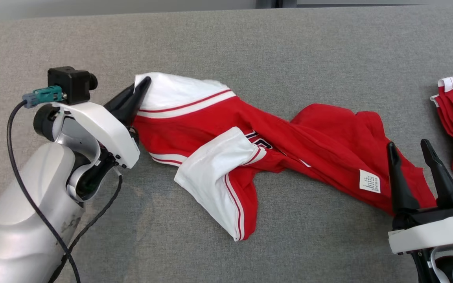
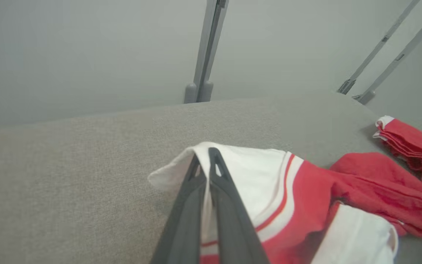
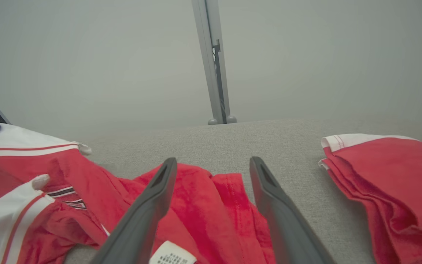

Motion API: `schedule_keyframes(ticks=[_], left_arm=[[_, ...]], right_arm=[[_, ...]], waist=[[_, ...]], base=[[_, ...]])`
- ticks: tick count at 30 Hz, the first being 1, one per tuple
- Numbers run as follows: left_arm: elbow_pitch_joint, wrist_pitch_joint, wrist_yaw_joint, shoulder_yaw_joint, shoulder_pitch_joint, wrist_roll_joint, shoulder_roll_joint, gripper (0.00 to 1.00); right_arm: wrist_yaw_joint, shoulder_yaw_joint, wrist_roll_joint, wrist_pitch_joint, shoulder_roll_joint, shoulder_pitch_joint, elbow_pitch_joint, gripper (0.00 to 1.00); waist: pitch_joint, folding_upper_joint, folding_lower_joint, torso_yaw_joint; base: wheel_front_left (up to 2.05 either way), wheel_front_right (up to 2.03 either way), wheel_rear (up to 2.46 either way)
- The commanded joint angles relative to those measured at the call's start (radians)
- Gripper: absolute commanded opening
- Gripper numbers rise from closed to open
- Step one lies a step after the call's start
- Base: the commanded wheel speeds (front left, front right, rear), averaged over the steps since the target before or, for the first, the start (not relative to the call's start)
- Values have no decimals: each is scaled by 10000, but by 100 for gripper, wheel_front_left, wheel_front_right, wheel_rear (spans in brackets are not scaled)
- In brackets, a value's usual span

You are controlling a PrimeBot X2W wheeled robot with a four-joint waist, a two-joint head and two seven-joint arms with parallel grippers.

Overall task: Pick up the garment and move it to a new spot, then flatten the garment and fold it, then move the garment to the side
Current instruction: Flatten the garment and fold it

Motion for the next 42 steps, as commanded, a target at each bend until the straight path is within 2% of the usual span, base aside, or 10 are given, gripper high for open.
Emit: schedule_keyframes(ticks=[1,7,13,19,24,25,26,27,34,42], left_arm=[[-526,-456,-11,-106,-115,323,279,0],[-1949,-1003,100,-582,1068,1031,840,0],[-3224,-1046,760,-1157,3167,1218,1155,0],[-3484,-1391,1356,-1107,4527,841,1028,0],[-3195,-1674,1464,-1019,4988,417,702,0],[-3098,-1721,1482,-996,5051,329,615,19],[-3014,-1812,1521,-920,5083,262,545,63],[-2939,-1965,1597,-829,5110,237,489,100],[-2815,-3493,2121,-101,5641,342,129,100],[-3840,-3860,2414,1583,5935,1623,-526,100]], right_arm=[[3,-136,23,-83,-50,-41,17,100],[3,-286,37,-48,-49,85,-44,100],[3,-405,97,58,-49,169,-127,100],[3,-416,11,206,-50,76,-239,100],[3,-445,59,292,-50,29,-286,100],[3,-430,70,307,-50,35,-282,100],[3,-407,79,328,-49,32,-274,100],[3,-415,77,331,-50,27,-288,100],[3,-564,38,350,-49,175,-338,100],[3,-749,-22,413,-50,369,-567,100]], waist=[[-46,0,0,28],[-160,0,0,109],[-225,0,0,255],[-174,0,0,405],[-161,0,0,476],[-172,0,0,468],[-192,0,0,451],[-218,0,0,436],[-591,0,0,375],[-955,0,0,478]], base=[[0,0,0],[0,0,0],[0,0,0],[0,0,0],[0,0,0],[0,0,0],[0,0,0],[0,0,0],[0,0,0],[0,0,0]])
